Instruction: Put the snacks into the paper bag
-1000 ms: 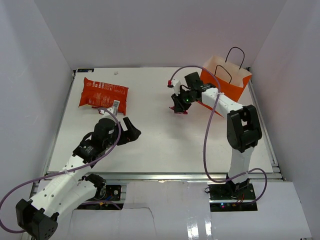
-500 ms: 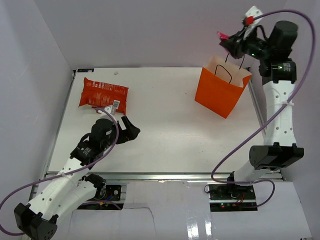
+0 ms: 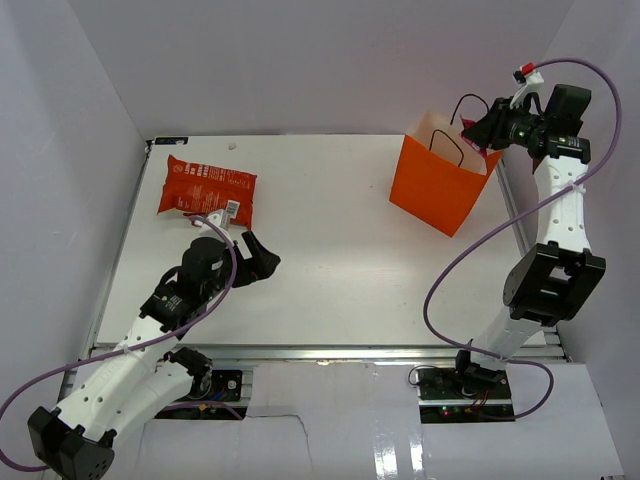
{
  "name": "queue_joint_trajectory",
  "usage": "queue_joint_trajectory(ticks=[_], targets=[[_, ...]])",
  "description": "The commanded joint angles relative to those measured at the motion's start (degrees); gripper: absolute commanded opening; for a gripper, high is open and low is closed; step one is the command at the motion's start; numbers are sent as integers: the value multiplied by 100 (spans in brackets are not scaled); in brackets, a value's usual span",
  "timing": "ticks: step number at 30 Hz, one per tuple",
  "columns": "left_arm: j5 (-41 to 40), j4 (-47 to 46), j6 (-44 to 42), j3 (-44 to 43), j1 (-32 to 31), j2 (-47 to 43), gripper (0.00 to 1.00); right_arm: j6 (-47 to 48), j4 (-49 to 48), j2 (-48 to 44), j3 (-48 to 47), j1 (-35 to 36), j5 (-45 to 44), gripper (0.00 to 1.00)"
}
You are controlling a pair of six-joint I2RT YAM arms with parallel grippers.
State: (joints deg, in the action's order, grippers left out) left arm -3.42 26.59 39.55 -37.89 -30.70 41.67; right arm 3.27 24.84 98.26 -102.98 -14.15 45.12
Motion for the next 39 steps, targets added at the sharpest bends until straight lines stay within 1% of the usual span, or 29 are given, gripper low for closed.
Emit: queue_joint_trajectory(ticks=[1, 2, 4, 5, 7, 8, 11, 14, 17, 19, 20, 21, 22, 23, 24, 25, 26, 27, 28, 29, 31, 32, 33, 34, 35, 37, 39], targets=[[-124, -84, 237, -87, 29, -89, 98, -11, -41, -88, 41, 9, 23, 33], [-150, -84, 263, -104, 29, -80, 98, 33, -6, -18, 32, 9, -21, 38], [-194, -75, 316, -166, 29, -71, 98, 139, 117, 35, -20, 0, -143, 44], [-229, -31, 386, -236, 29, -37, 98, 174, 161, 88, -47, 9, -188, 51], [-308, 39, 509, -324, 29, 16, 98, 296, 275, 115, -108, 9, -276, 57], [-395, 83, 649, -437, 29, 60, 98, 332, 293, 97, -134, 0, -311, 62], [-510, 302, 913, -683, 37, 288, 98, 490, 320, -25, -170, 9, -434, 65], [-668, 496, 1072, -965, 55, 508, 98, 727, 311, -279, -301, 0, -636, 65], [-923, 979, 1353, -1422, 257, 903, 98, 921, 136, -639, -442, -17, -838, 65], [-924, 1374, 1633, -1712, 747, 1219, 98, 1000, -22, -851, -442, -17, -1057, 67], [-924, 1706, 1818, -1791, 1237, 1342, 98, 1061, -180, -1061, -390, -17, -1119, 68], [-915, 1822, 1985, -1870, 1485, 1483, 98, 1088, -242, -1150, -364, -26, -1181, 70], [-863, 1954, 2274, -2002, 1749, 1789, 97, 1106, -278, -1247, -328, -17, -1268, 75], [-810, 2051, 2390, -2064, 1978, 1983, 97, 1115, -304, -1387, -285, -17, -1278, 79], [-731, 2165, 2469, -2134, 2415, 2177, 96, 1141, -304, -1449, -188, -26, -1252, 85], [-582, 2218, 2618, -2283, 2602, 2396, 96, 1219, -278, -1519, -92, -17, -991, 96], [-502, 2271, 2671, -2371, 2917, 2851, 96, 1342, -261, -1694, 14, -17, -797, 98], [-397, 2263, 2707, -2459, 3042, 3082, 98, 1630, -147, -1774, 232, -26, -551, 98], [-161, 2176, 2698, -2599, 3191, 3301, 98, 1764, -68, -1932, 339, -26, -96, 97], [-46, 1784, 2533, -2636, 3454, 3626, 98, 1869, 3, -2003, 436, -17, 109, 97], [183, 1255, 2295, -2645, 3614, 3830, 98, 2019, 143, -2187, 717, -17, 486, 97], [427, 669, 1955, -2645, 3754, 3953, 98, 2098, 187, -2249, 822, -17, 576, 97], [674, 368, 1716, -2636, 3816, 3989, 98, 2160, 240, -2302, 1015, -17, 698, 97], [824, 104, 1496, -2645, 3904, 4015, 98, 2230, 301, -2407, 1104, -17, 734, 97], [973, -291, 1094, -2671, 4009, 4024, 98, 2283, 346, -2460, 1200, -17, 770, 97], [1237, -880, 644, -2601, 4202, 3972, 98, 2371, 425, -2583, 1428, -17, 848, 97], [1299, -1233, 257, -2479, 4370, 3815, 98, 2398, 460, -2636, 1543, -17, 936, 97]])
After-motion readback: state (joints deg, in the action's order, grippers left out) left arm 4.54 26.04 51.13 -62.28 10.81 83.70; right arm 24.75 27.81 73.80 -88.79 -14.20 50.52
